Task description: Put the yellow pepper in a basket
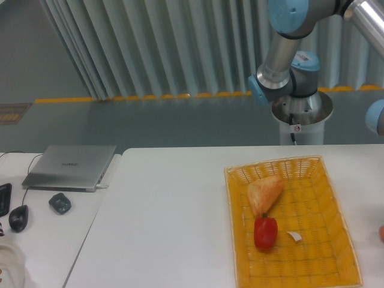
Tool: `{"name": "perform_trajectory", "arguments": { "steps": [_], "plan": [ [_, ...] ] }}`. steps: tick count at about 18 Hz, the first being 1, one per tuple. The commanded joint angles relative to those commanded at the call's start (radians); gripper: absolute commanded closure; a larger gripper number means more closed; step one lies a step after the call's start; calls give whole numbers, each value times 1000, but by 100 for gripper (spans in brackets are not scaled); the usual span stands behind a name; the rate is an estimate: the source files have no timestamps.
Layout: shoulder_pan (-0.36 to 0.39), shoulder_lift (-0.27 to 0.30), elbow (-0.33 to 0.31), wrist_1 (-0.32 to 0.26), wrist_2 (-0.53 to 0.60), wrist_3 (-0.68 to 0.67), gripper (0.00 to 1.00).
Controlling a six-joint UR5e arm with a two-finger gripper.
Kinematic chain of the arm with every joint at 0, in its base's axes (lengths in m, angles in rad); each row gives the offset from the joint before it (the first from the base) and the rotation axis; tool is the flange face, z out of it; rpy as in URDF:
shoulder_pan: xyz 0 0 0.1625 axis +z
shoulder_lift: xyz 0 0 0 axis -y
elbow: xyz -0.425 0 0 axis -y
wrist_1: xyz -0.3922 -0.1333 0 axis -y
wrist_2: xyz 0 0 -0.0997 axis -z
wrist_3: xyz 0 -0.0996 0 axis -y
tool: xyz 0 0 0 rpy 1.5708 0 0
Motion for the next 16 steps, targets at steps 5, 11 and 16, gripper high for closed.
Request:
{"name": "perform_trajectory", "arguments": {
  "steps": [5, 11, 16],
  "plan": [
    [2, -28, 2, 29, 0, 0, 0],
    [5, -46, 2, 49, 0, -2, 0],
    [6, -58, 2, 70, 0, 3, 11]
  ]
}}
